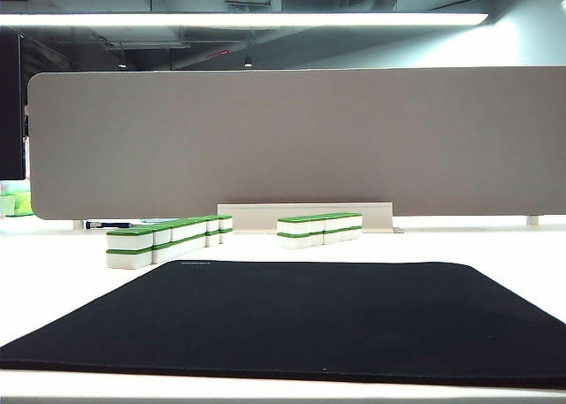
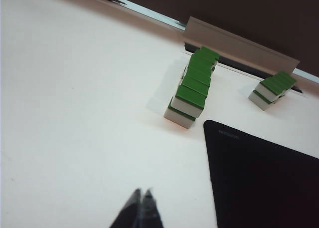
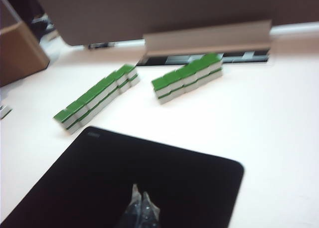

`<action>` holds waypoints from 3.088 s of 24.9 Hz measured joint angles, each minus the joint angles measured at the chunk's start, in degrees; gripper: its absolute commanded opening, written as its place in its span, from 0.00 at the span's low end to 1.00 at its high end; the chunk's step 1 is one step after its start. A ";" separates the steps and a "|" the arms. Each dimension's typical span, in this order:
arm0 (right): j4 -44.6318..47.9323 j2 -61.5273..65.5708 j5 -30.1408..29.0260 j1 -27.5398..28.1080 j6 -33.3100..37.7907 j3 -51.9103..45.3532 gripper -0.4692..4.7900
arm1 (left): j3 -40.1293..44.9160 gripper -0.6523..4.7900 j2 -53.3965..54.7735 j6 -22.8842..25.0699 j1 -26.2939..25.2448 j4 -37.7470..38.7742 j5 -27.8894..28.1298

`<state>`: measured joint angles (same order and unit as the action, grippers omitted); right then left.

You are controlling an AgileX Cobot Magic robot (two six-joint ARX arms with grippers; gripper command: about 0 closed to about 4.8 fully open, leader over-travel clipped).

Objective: Take a mahjong tile from the mahjong wall and then place it on the table close to you.

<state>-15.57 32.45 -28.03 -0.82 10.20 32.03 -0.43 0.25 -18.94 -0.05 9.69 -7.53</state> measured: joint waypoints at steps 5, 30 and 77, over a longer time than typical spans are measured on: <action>0.11 8.26 -3.74 -0.15 0.00 3.76 0.09 | -0.11 0.11 0.00 -1.33 0.00 0.00 -2.99; 3.30 12.66 -4.96 -11.06 0.02 4.76 0.09 | -19.10 0.11 15.72 -1.29 0.00 7.23 -11.54; 4.20 12.70 -4.98 -11.08 0.02 4.76 0.09 | -99.03 0.36 104.59 20.22 8.79 46.75 1.36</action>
<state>-11.38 45.15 -33.01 -11.90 10.22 36.80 -99.46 104.84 1.28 8.73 56.45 -6.17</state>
